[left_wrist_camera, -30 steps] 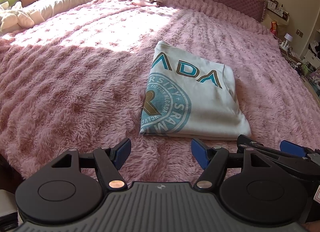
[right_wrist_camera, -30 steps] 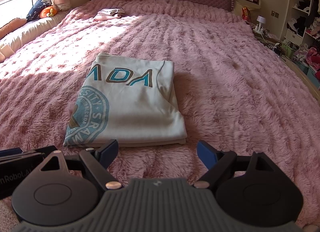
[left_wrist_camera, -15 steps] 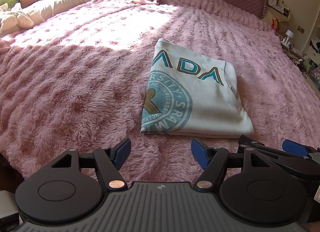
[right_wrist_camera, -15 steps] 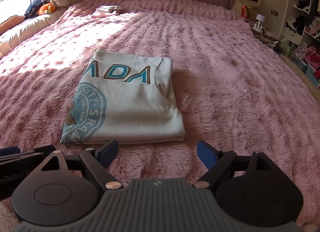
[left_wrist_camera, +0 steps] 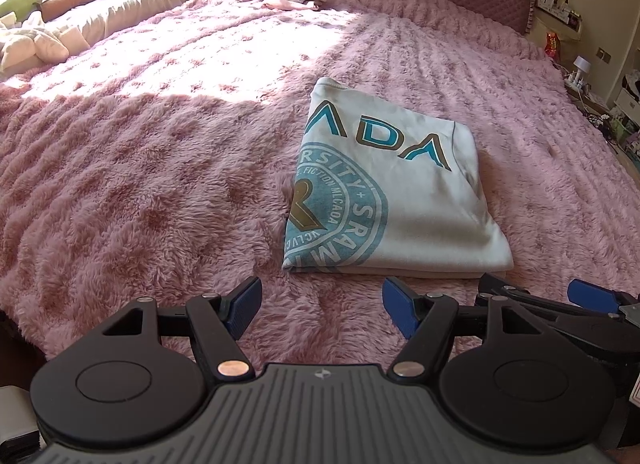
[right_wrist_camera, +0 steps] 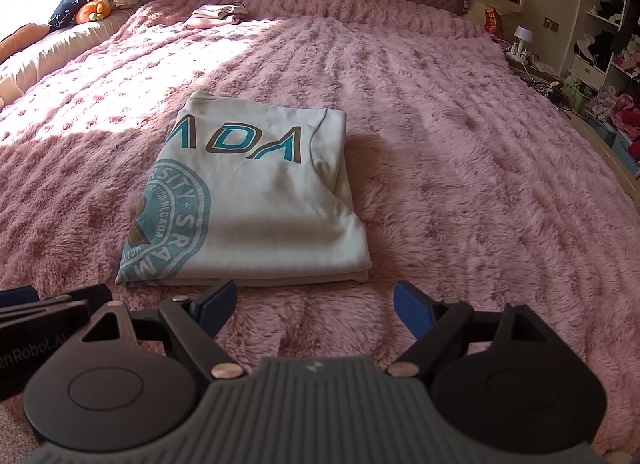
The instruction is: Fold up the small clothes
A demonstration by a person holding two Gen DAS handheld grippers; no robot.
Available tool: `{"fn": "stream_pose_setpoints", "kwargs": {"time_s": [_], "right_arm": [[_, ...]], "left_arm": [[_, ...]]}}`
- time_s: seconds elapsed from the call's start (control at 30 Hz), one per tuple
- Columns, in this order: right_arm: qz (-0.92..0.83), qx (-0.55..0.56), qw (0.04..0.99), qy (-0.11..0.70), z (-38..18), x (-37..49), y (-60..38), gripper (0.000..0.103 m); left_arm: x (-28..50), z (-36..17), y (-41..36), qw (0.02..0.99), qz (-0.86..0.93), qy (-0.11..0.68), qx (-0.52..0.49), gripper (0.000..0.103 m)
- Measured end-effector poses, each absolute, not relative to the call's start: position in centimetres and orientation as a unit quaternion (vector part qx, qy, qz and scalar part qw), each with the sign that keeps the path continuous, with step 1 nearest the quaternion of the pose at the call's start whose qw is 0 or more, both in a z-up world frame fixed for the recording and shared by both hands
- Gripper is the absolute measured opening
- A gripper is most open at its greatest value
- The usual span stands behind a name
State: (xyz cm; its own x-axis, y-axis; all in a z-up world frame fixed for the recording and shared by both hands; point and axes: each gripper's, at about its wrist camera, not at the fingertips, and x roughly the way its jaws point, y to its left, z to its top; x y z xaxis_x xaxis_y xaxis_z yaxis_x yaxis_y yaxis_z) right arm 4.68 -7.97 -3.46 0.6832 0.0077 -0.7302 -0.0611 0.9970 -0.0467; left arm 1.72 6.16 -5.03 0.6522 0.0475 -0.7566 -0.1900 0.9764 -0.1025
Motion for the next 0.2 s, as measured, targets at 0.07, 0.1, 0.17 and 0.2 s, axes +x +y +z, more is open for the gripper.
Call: {"fn": "stream_pose_setpoints", "kwargs": {"time_s": [0.07,0.1,0.17,0.2], "right_arm": [[0.019,-0.033,0.917,0.398,-3.49,4.76,-7.98,0.081],[0.018,-0.033,0.917,0.398,-3.51,4.77,-7.97,0.081],[0.019,-0.035,0.916,0.398,-3.51,4.77,-7.97,0.081],[0.020,-0.034,0.916,0.399,-3.53,4.81,-7.97,0.081]], "left_arm": [[1.69,-5.03,6.07,0.907,0.062,0.407,-0.085,0.078],[1.72,-5.04,6.07,0.907,0.062,0.407,-0.086,0.078],[1.77,-5.08,6.08,0.905,0.062,0.412,-0.088,0.078],[1.79,-5.11,6.10,0.905,0.061,0.413,-0.088,0.078]]}}
